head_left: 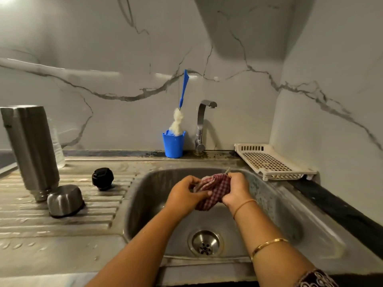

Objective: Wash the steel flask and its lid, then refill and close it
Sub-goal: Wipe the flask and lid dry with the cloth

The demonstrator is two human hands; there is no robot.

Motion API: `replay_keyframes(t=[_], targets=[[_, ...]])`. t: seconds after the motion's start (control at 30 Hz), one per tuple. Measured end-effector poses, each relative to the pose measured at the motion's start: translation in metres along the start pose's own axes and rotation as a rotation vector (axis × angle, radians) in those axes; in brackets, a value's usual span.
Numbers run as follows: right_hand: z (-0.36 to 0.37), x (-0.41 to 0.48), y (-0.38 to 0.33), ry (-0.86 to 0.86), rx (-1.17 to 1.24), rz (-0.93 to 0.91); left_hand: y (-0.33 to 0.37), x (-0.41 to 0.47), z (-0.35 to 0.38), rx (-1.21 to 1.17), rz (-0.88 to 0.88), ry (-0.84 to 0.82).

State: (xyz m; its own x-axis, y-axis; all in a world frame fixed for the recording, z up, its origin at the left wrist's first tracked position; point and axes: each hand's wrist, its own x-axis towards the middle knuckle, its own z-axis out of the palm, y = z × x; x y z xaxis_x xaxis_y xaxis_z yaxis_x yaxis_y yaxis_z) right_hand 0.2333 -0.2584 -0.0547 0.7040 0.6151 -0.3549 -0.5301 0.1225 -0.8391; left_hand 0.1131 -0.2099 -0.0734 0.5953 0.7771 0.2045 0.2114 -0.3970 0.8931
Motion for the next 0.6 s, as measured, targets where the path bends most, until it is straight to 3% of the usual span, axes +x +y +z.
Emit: replay_keyframes(t=[0.2,0.33,0.5,0.6], targets=[[0.002,-0.01,0.0,-0.127,-0.096,0.066,-0.002,0.007,-0.007,-0.078,0.055,0.181],[0.008,-0.019,0.002,-0.222,-0.41,0.098,-0.004,0.008,-0.01,-0.153,0.052,0.268],[0.012,-0.021,0.003,-0.1,-0.912,-0.164,-0.008,0.009,-0.014,-0.073,0.07,0.367],[0.013,-0.019,0.004,-0.187,-0.801,-0.152,-0.008,0.007,-0.013,-0.006,0.085,0.362]])
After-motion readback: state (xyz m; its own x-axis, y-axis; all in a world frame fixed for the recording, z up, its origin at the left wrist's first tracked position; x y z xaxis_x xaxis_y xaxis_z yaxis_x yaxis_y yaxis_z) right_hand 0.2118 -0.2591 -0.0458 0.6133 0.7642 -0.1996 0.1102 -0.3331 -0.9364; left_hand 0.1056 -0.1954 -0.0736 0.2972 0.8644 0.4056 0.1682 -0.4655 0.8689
